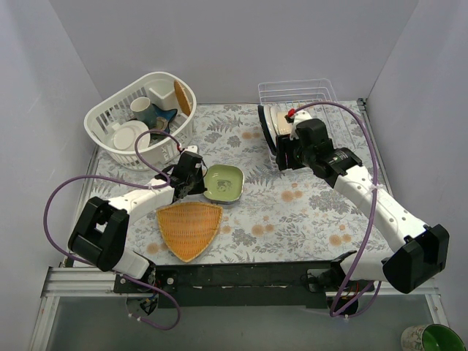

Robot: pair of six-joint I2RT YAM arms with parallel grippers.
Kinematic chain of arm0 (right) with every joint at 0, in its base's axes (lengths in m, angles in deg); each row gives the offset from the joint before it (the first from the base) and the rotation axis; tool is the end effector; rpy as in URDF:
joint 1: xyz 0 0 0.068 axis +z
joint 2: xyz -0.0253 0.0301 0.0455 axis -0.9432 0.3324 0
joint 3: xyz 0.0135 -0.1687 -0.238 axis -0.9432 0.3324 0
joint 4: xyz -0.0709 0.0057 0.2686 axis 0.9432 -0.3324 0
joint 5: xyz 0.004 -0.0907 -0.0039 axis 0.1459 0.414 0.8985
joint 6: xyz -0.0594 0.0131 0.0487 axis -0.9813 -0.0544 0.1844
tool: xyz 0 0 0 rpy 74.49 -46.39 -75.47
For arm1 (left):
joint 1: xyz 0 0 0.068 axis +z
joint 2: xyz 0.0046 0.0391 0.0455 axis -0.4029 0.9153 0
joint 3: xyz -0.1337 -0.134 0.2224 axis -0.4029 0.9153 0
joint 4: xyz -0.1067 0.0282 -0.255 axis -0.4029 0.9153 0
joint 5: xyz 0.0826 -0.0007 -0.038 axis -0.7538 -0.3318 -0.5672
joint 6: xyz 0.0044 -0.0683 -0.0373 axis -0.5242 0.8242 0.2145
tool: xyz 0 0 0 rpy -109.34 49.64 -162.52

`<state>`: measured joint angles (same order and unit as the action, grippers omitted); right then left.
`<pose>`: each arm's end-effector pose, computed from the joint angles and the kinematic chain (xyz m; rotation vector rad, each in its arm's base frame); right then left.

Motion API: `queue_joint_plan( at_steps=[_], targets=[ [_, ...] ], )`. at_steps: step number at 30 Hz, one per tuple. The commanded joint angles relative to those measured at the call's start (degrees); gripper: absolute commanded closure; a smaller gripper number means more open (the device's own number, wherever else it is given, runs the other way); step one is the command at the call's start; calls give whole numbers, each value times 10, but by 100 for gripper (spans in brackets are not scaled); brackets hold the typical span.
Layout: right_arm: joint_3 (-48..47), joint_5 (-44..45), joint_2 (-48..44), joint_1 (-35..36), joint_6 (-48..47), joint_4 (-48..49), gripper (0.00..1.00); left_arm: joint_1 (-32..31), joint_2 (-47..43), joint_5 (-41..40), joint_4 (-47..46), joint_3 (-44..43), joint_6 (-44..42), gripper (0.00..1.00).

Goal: Load the plates into the dish rack
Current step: Pick up the plate at the center of the board.

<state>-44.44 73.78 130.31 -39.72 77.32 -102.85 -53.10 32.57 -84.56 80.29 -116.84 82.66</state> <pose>0.2798 0.1554 0.3432 -0.2939 2.1607 0.2527 0.2872 -0.1485 0.1753 -0.8827 2.3655 -0.5146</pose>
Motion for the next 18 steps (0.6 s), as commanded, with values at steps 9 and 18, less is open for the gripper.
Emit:
queue_joint_plan(
  at_steps=[9, 18],
  targets=[
    [5, -4, -15, 0, 11, 23, 31, 3, -51, 49, -6, -23, 1, 100],
    [7, -6, -12, 0, 14, 26, 31, 3, -77, 73, 7, -45, 3, 100]
  ],
)
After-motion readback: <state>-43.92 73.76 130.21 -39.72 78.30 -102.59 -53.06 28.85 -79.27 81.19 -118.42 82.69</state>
